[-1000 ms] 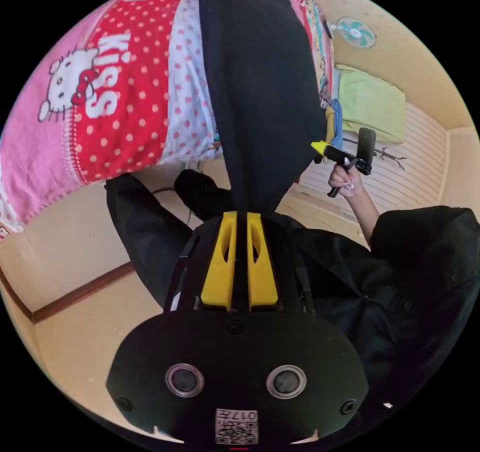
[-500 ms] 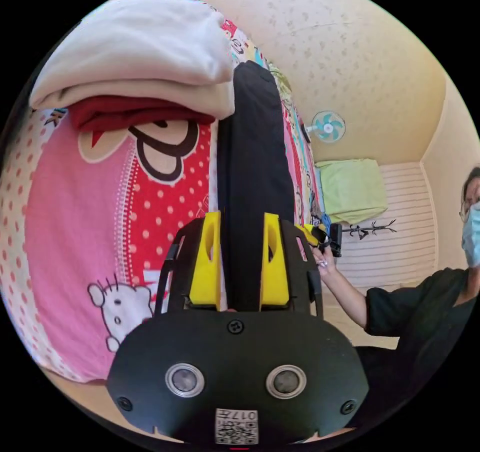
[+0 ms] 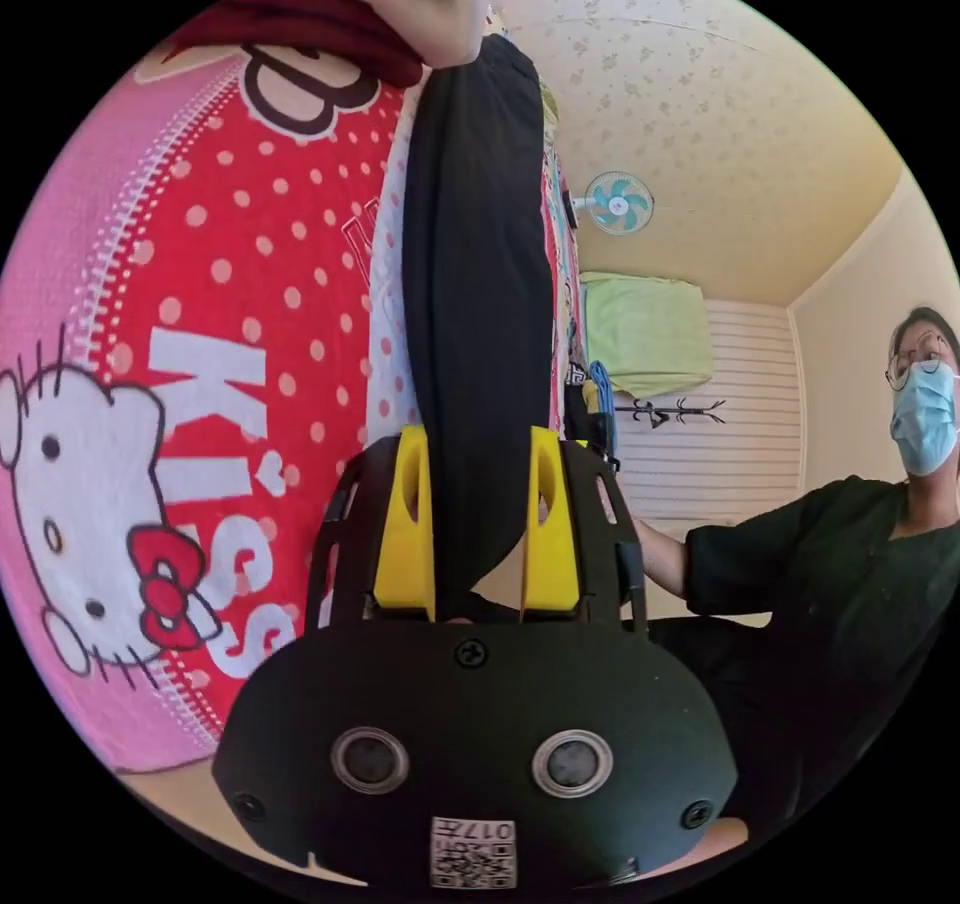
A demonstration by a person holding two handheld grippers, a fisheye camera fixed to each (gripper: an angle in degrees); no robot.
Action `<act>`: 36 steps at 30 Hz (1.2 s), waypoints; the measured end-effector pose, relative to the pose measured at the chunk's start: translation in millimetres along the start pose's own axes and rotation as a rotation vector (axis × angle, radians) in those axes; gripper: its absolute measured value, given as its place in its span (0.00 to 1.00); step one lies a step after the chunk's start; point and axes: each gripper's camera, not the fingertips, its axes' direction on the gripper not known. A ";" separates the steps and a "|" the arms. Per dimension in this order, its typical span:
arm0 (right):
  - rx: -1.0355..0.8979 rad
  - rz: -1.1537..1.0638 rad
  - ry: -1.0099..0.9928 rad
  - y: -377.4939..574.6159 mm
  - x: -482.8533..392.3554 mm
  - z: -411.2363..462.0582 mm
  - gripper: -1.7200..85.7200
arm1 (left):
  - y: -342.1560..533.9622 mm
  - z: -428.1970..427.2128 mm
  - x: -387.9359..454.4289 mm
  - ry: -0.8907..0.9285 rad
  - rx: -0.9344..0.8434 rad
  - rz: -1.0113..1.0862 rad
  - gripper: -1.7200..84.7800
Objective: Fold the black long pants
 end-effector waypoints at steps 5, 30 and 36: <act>-0.113 0.022 -0.126 -22.9 18.7 23.0 0.13 | -25.8 30.3 -21.0 0.142 -0.260 0.022 0.14; 0.071 -1.039 -0.230 204.7 -447.7 -177.9 0.01 | 166.8 -115.9 502.2 0.256 0.294 0.928 0.06; 0.152 -0.782 -0.055 141.3 -423.2 -189.0 0.01 | 78.6 -78.2 470.2 0.110 0.369 0.617 0.05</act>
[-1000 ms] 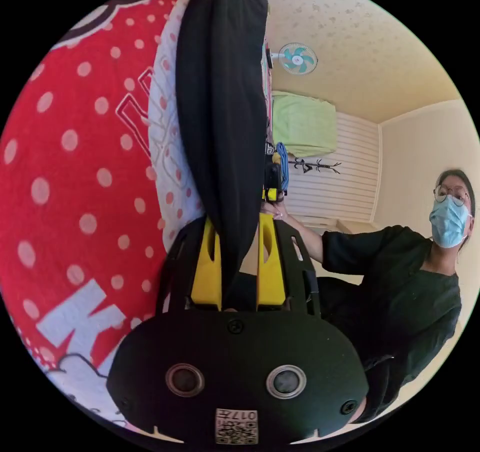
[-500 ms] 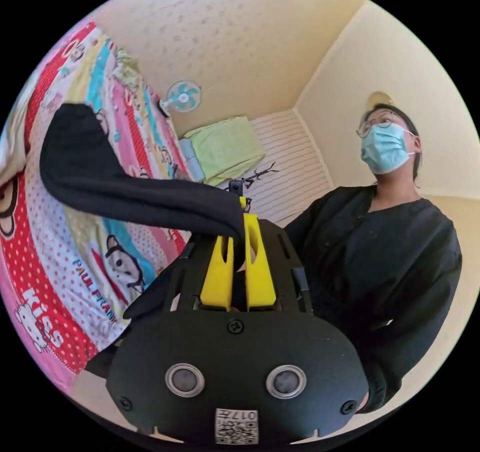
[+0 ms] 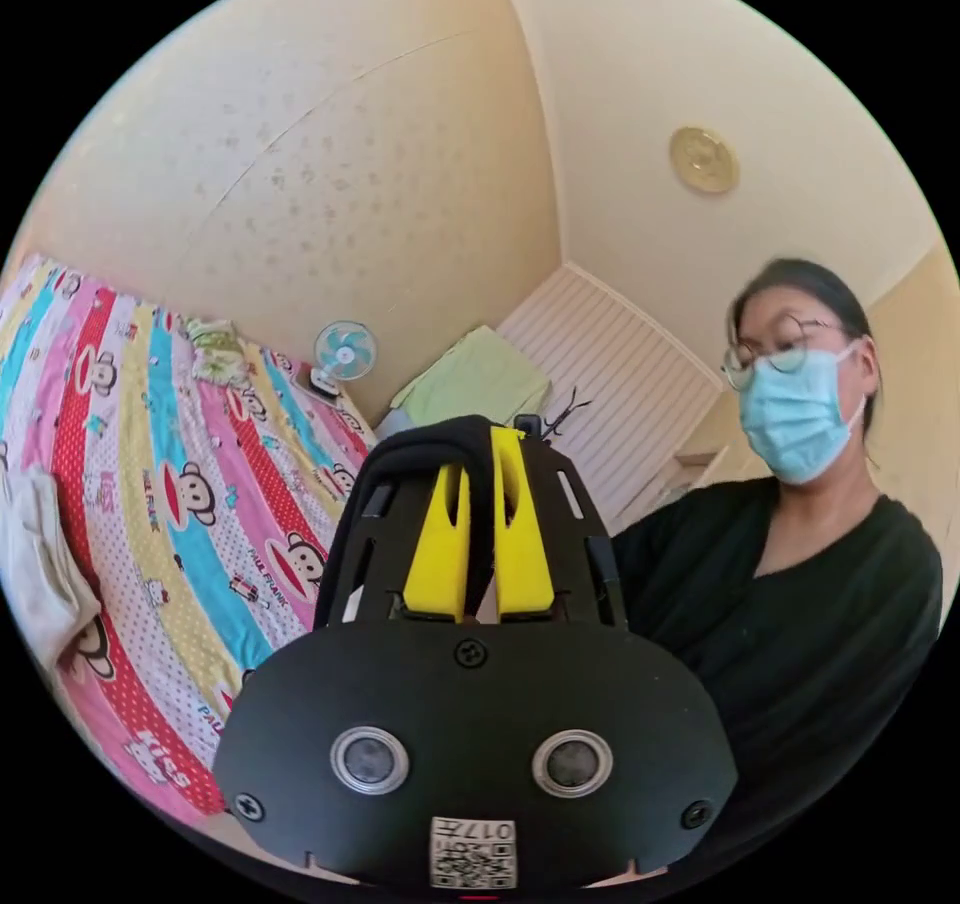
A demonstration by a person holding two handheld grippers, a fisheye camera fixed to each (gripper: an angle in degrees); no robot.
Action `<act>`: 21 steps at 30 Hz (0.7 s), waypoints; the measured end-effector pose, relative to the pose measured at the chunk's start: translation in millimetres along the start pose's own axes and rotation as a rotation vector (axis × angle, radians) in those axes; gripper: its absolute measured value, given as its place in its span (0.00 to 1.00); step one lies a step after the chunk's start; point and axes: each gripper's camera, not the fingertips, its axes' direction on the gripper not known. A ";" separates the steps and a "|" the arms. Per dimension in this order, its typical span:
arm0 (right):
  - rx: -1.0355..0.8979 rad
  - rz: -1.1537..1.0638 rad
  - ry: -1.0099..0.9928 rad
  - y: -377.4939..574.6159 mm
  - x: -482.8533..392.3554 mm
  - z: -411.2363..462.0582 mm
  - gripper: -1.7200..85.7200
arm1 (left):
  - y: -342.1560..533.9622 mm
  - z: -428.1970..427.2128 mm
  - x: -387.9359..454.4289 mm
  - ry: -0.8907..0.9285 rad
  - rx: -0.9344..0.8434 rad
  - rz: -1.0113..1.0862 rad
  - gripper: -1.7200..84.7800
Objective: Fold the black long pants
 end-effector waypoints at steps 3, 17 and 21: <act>-0.012 0.091 0.033 -2.7 70.0 9.2 0.01 | -8.8 33.2 -86.4 -0.054 -0.019 -0.115 0.05; -0.299 0.531 0.100 250.4 176.0 79.3 0.04 | 252.8 98.4 -281.8 -0.194 -0.257 -0.561 0.08; -0.603 0.810 0.245 336.2 194.3 96.3 0.11 | 367.7 110.1 -313.6 -0.310 -0.507 -0.935 0.19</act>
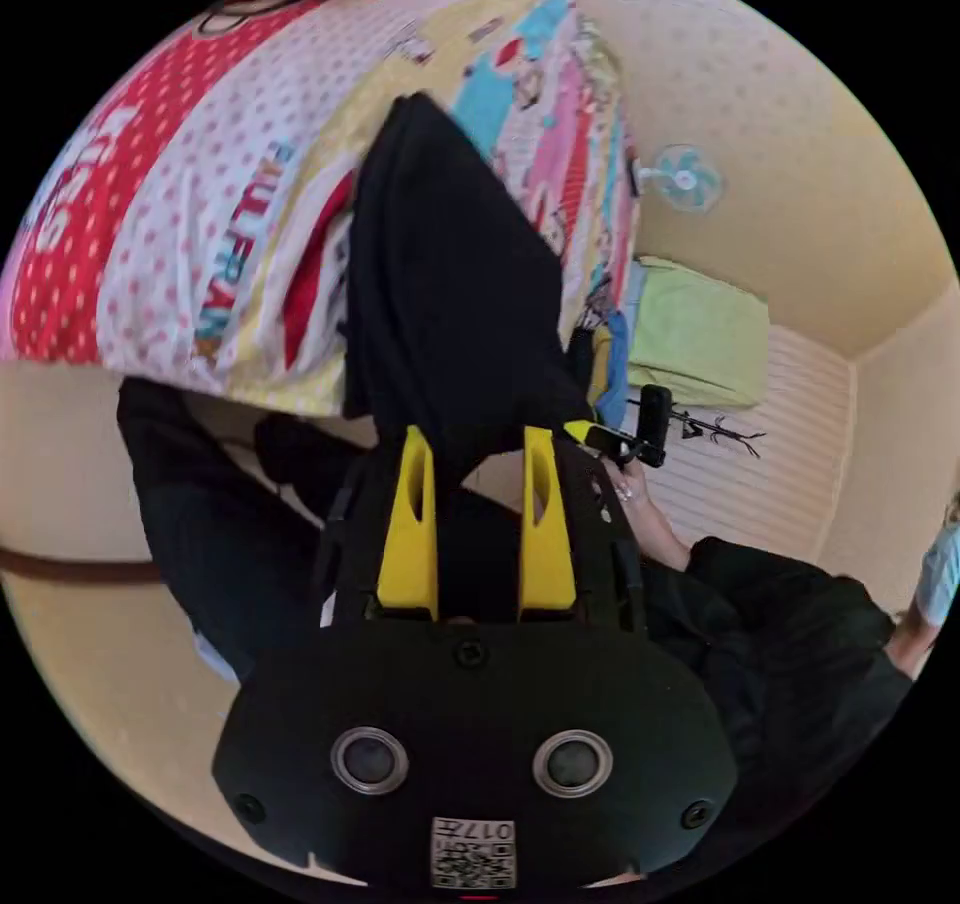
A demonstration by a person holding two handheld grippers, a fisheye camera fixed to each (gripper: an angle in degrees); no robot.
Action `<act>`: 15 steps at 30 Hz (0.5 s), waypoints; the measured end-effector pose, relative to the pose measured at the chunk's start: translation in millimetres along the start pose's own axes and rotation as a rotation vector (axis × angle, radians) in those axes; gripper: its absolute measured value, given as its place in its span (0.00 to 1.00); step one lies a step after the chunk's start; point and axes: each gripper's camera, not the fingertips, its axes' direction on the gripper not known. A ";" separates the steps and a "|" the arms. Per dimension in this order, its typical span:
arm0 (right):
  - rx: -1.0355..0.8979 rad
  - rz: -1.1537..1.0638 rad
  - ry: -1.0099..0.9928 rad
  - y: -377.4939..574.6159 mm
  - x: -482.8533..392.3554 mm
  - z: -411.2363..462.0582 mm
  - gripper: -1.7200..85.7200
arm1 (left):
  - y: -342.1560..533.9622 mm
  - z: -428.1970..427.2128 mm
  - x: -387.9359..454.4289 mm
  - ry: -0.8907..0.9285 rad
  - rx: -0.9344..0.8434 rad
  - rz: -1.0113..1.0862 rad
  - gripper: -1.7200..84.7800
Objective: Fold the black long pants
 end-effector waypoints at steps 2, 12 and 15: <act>0.034 0.055 -0.066 4.3 12.0 -8.0 0.15 | 0.3 -2.5 -16.9 -0.009 -0.006 -0.073 0.20; 0.433 0.142 -0.103 -50.3 35.2 -60.3 0.22 | -139.5 -64.5 6.2 -0.110 0.305 0.093 0.22; 0.353 0.151 -0.129 -71.7 41.8 -16.6 0.23 | -184.8 -15.4 -18.0 -0.108 0.131 0.042 0.22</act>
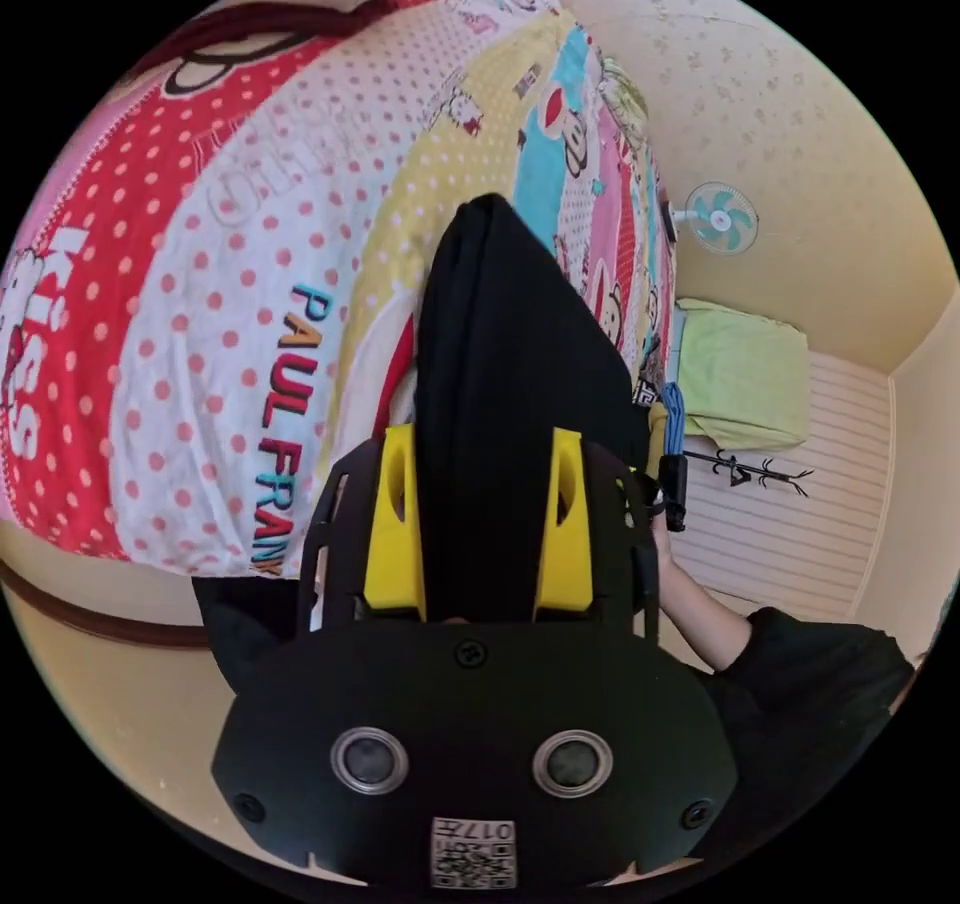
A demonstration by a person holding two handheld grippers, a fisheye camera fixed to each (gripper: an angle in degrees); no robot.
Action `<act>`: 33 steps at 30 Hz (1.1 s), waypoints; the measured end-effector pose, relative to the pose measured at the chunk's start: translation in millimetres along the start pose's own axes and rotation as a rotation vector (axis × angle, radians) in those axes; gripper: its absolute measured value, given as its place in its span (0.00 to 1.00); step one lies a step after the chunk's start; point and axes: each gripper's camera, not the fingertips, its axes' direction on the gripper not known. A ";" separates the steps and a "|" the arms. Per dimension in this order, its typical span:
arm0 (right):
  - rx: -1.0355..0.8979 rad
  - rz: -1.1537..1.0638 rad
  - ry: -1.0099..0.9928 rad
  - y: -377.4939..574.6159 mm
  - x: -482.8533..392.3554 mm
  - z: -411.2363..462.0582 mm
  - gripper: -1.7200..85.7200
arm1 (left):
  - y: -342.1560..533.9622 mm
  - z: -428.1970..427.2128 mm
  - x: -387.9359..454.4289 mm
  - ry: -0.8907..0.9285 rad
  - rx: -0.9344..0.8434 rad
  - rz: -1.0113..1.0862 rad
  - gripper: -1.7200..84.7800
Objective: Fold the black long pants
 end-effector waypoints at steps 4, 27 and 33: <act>-0.133 -0.052 0.014 13.7 -25.1 28.4 0.19 | 29.4 6.2 3.8 -0.006 0.151 -0.021 0.21; -0.224 -0.270 -0.065 -42.6 -125.3 -251.5 0.11 | -100.4 -16.5 342.1 0.146 -0.185 0.356 0.13; -0.258 0.463 0.112 -32.5 17.6 -272.5 0.13 | -164.6 47.0 251.4 -0.279 -0.651 0.103 0.03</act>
